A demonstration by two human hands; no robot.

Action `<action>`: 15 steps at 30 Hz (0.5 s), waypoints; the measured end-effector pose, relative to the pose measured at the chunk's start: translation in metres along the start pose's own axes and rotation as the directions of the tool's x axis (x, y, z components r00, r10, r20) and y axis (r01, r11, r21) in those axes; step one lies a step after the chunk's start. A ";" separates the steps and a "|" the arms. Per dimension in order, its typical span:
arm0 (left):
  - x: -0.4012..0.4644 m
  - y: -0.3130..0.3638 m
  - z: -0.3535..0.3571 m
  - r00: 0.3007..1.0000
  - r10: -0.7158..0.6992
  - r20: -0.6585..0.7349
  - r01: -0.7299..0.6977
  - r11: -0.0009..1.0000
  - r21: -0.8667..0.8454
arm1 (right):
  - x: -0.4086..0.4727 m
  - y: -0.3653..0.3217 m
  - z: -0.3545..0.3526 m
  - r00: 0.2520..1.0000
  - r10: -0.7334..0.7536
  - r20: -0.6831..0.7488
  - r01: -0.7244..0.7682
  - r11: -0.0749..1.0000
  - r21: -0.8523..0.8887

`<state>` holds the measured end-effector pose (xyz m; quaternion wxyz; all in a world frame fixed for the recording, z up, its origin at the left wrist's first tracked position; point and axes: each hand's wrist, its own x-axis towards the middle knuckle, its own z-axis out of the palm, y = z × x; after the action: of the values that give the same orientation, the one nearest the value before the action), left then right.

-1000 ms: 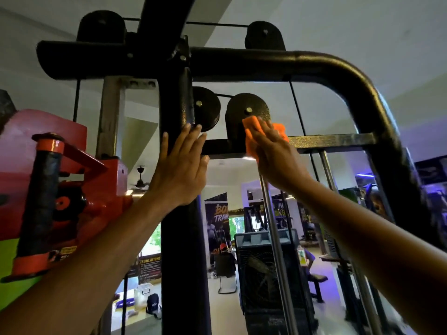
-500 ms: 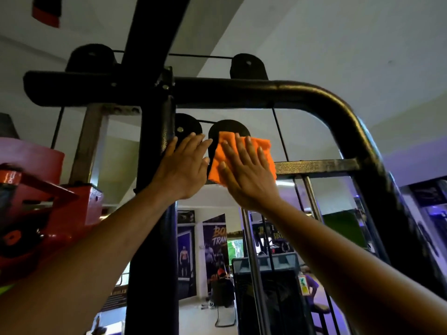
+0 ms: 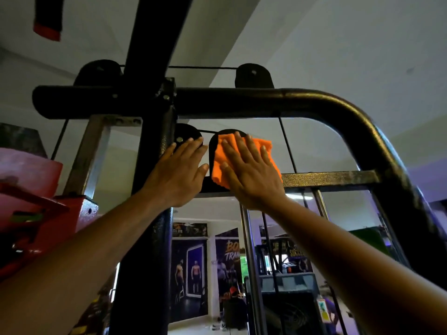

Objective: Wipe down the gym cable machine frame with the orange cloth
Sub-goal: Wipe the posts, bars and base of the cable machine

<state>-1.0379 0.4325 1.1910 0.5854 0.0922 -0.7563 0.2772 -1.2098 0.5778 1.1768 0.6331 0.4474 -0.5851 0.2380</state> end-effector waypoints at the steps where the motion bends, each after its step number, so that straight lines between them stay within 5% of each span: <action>1: 0.000 -0.002 -0.001 1.000 0.012 0.000 -0.012 1.000 0.009 | 0.013 0.003 -0.001 1.000 0.005 0.003 -0.005 1.000 -0.002; 11: -0.005 -0.012 0.005 0.999 0.044 -0.018 -0.044 0.999 0.009 | -0.011 0.004 -0.006 0.993 -0.111 0.034 0.110 0.994 0.028; 15: -0.006 -0.013 0.001 0.999 0.041 -0.025 -0.041 0.999 -0.021 | 0.038 0.004 -0.012 0.996 -0.043 0.073 0.042 0.999 0.012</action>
<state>-1.0311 0.4203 1.1891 0.5896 0.0670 -0.7538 0.2823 -1.1989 0.5819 1.2151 0.6136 0.4715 -0.5972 0.2112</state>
